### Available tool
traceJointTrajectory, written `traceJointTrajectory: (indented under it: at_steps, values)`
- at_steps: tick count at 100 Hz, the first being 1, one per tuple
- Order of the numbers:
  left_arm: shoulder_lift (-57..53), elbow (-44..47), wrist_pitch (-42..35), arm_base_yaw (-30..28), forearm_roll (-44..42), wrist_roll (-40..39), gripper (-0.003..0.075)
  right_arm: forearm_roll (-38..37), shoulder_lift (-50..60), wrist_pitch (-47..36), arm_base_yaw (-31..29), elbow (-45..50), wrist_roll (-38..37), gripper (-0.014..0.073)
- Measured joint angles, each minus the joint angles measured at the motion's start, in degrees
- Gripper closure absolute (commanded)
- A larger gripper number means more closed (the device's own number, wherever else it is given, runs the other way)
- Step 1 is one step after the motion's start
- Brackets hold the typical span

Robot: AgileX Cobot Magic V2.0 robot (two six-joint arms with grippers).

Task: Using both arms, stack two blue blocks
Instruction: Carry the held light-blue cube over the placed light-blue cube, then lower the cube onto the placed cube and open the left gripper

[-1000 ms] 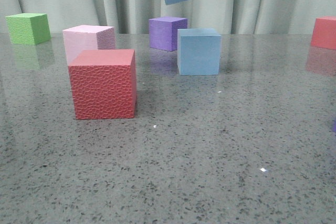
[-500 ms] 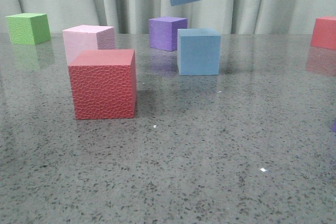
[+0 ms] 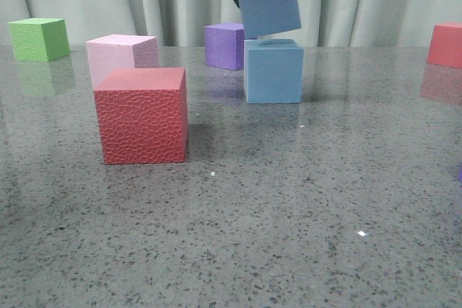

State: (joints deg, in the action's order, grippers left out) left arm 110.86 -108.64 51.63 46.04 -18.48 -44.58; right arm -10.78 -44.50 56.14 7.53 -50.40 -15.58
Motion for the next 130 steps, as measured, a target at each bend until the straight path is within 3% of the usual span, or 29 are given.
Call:
traceJointTrajectory:
  at_steps: [130]
  values:
    - [1.72, -0.71, 0.57, 0.00, -0.37, -0.08, 0.0491, 0.00, 0.00, 0.00, 0.00, 0.00, 0.00, 0.0003]
